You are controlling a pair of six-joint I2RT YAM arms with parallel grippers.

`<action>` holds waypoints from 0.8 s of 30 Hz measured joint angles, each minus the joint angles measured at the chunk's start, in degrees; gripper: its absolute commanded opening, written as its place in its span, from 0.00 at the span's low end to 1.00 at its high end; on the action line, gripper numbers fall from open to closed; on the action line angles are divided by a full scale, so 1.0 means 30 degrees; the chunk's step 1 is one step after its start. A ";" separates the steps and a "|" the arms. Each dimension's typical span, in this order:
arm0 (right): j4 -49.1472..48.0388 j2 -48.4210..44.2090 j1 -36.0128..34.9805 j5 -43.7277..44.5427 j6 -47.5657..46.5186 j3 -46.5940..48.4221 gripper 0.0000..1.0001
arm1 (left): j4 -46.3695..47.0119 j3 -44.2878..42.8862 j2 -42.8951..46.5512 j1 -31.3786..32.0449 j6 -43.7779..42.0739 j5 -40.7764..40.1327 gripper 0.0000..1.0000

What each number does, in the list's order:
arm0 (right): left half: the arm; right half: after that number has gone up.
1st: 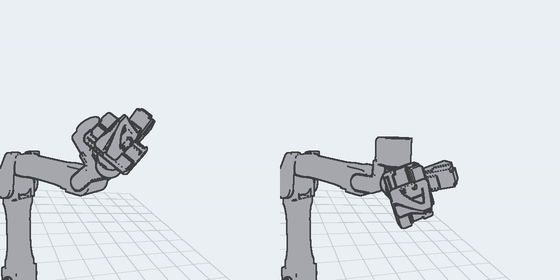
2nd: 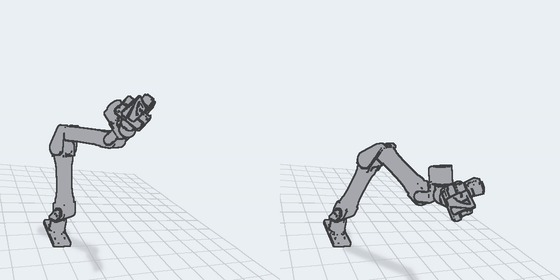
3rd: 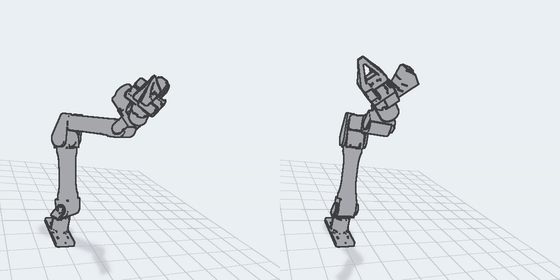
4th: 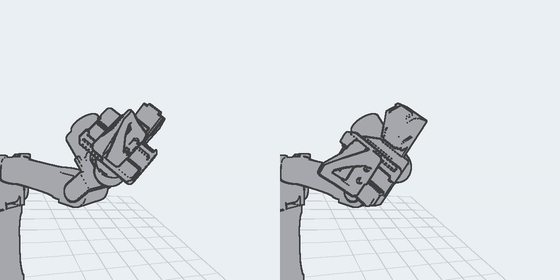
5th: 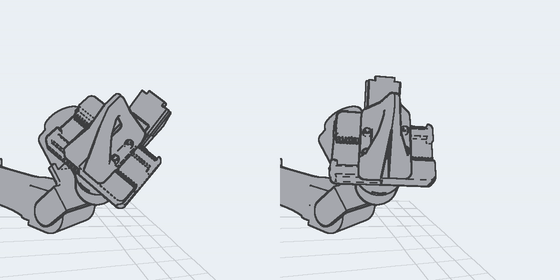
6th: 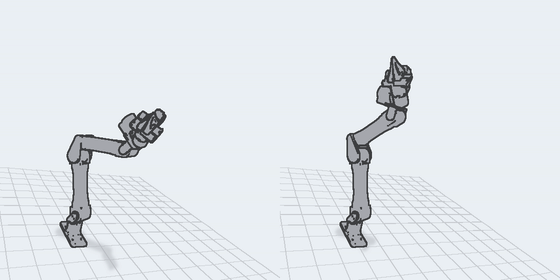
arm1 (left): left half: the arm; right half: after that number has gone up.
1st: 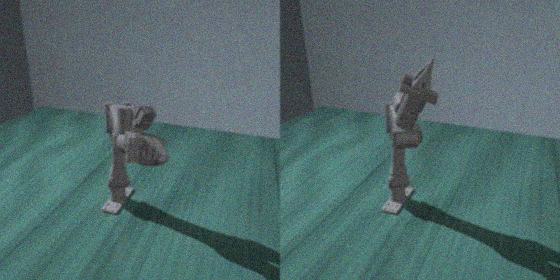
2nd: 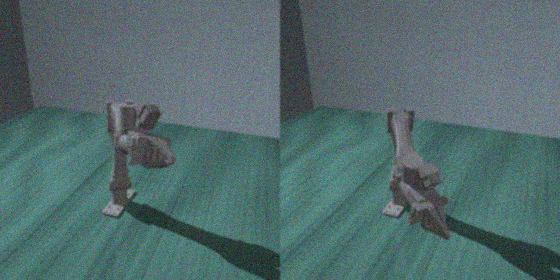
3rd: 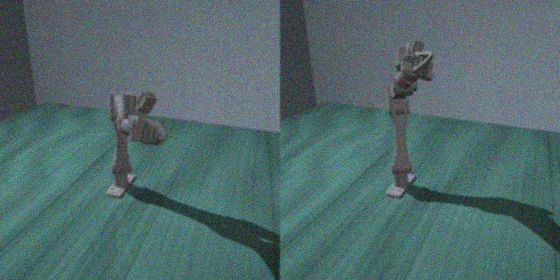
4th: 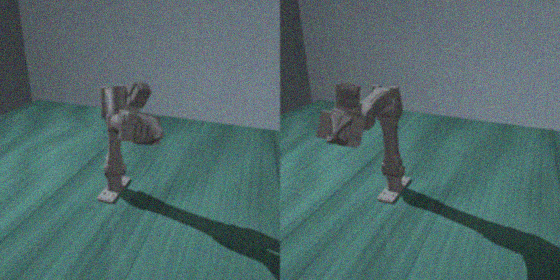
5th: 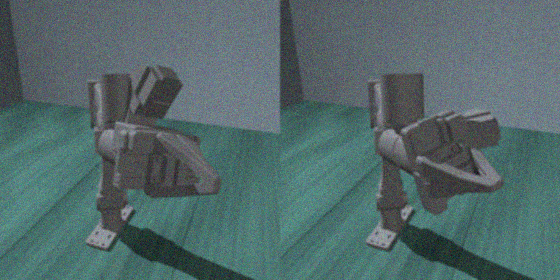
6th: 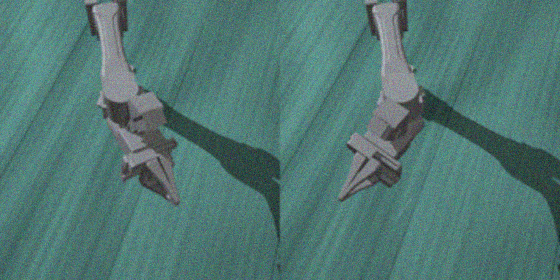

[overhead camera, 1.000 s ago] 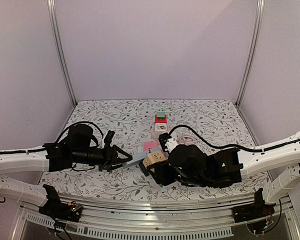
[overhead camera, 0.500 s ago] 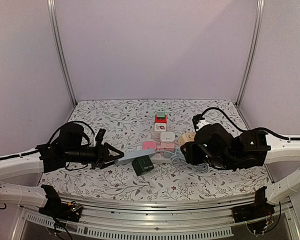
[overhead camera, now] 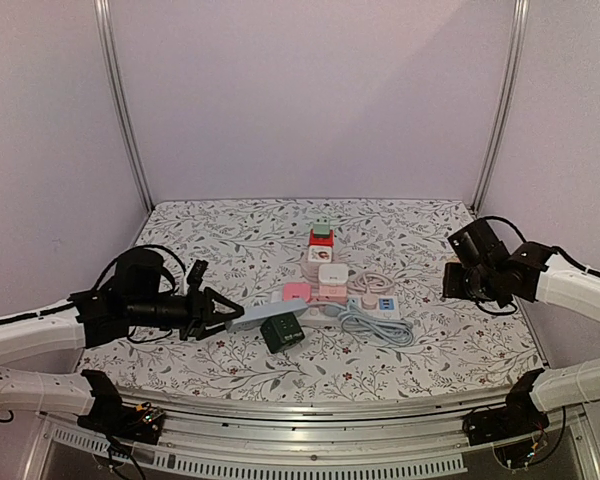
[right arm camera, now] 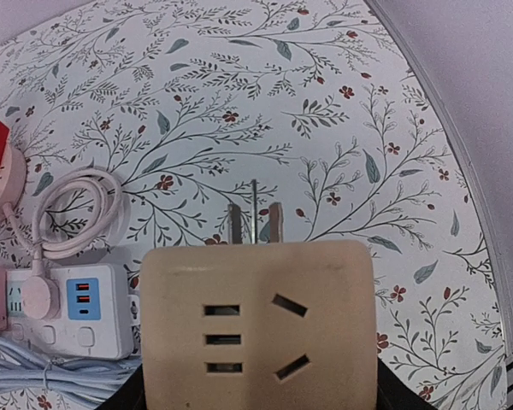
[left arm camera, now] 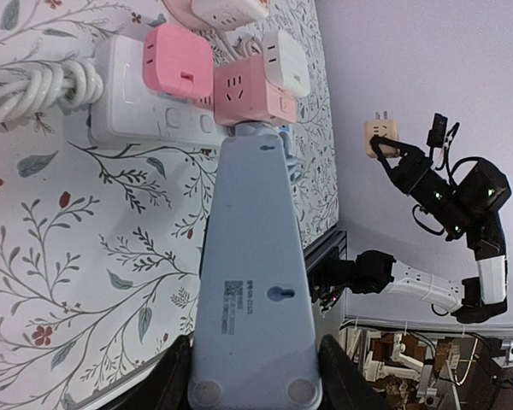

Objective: Pull the plug off the socket

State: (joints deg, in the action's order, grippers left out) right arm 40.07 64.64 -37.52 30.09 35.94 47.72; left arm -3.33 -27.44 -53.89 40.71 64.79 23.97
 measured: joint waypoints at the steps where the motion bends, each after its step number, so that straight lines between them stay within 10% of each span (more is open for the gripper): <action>1: -0.0168 0.0007 0.0641 -0.0277 -0.0306 -0.0117 0.00 | 0.0000 0.0015 0.0007 -0.0007 0.0007 0.0015 0.00; 24: -0.5042 0.6105 0.5421 -0.3876 -0.3468 -0.1362 0.16 | -0.0809 0.0357 0.1137 -0.0095 0.0568 -0.0095 0.00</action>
State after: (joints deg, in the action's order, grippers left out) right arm 24.95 82.96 -21.26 18.46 25.54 43.64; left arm -5.76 -26.37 -50.48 40.42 66.50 23.68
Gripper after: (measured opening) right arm 0.576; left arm 0.436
